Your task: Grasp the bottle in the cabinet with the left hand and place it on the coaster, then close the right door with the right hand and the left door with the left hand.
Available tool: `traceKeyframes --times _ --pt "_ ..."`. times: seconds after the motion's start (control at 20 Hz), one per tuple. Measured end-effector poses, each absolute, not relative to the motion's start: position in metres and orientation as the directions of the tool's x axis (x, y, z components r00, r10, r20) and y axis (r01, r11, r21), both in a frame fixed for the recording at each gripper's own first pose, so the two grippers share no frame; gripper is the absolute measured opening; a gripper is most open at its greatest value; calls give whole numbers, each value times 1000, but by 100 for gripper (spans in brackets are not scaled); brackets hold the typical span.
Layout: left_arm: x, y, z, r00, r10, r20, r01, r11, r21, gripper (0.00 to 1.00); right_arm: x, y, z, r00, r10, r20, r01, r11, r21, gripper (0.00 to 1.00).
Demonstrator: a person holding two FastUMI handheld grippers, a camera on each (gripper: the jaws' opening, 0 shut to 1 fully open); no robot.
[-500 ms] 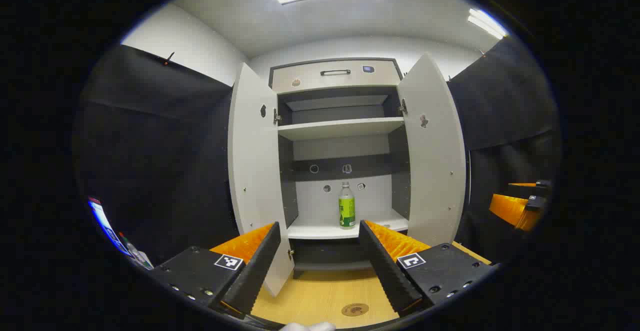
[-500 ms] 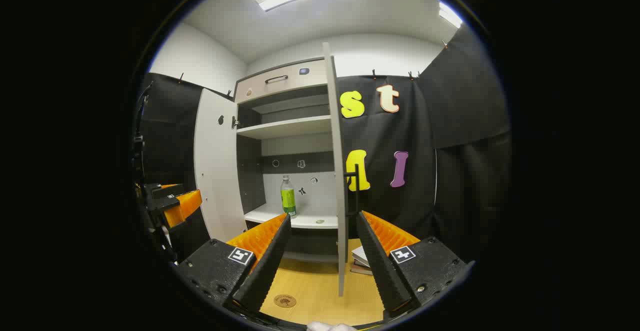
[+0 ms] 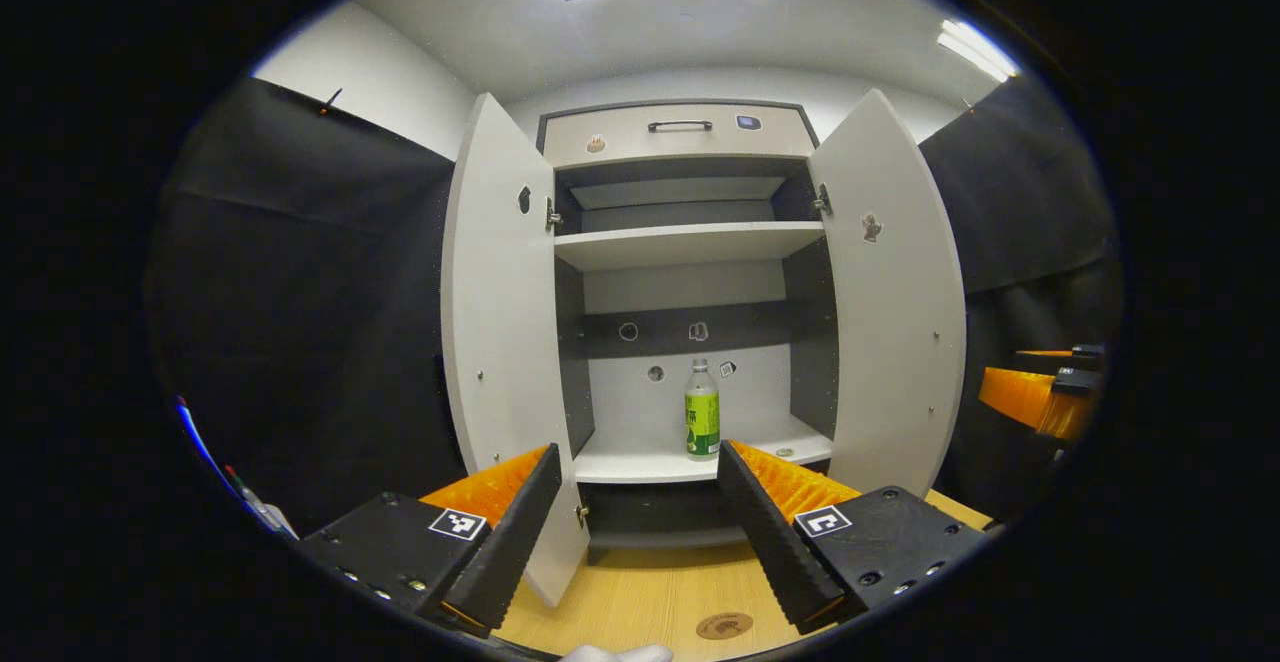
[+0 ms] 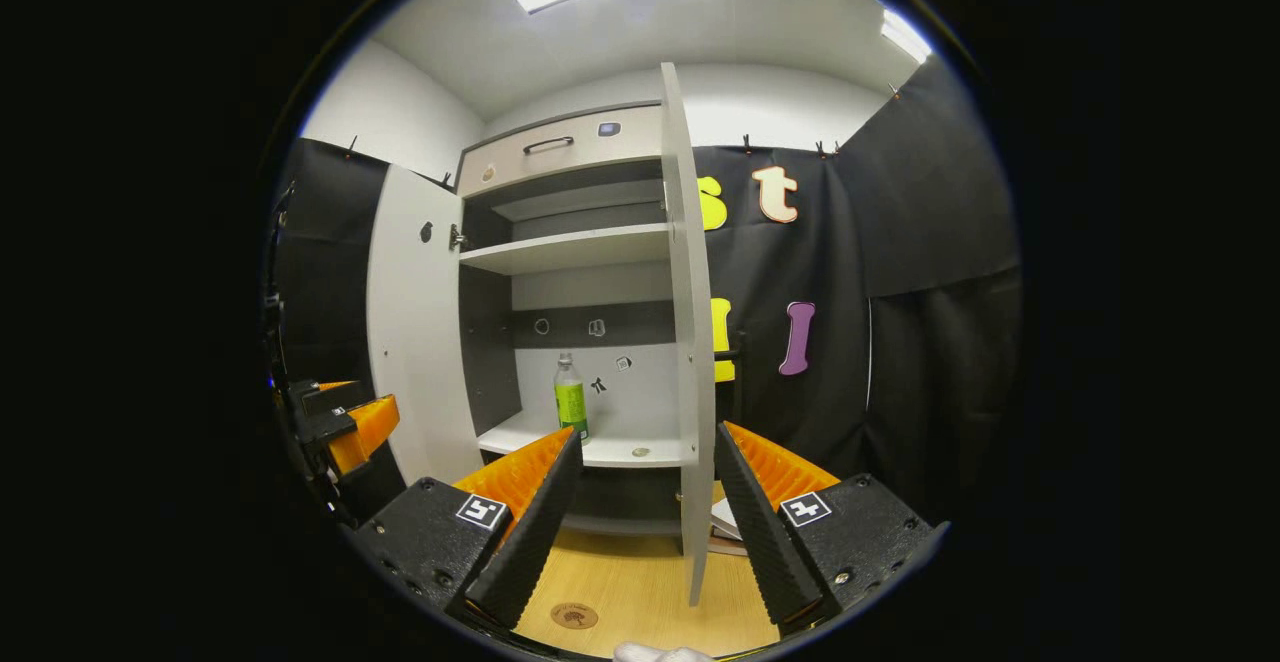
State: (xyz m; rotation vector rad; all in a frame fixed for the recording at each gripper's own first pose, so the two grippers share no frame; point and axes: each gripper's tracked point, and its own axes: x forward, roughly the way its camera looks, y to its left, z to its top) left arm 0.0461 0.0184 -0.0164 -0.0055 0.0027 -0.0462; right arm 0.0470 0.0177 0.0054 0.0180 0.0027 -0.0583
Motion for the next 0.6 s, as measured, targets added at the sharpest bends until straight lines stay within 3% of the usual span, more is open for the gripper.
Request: traceKeyframes --times 0.25,0.6 --pt "81 23 -25 996 -91 0 91 996 -21 96 63 29 5 996 -86 -3 86 996 18 82" --pt "180 -13 -25 974 -221 42 223 974 -38 96 83 51 14 990 -137 -16 137 990 -27 82"
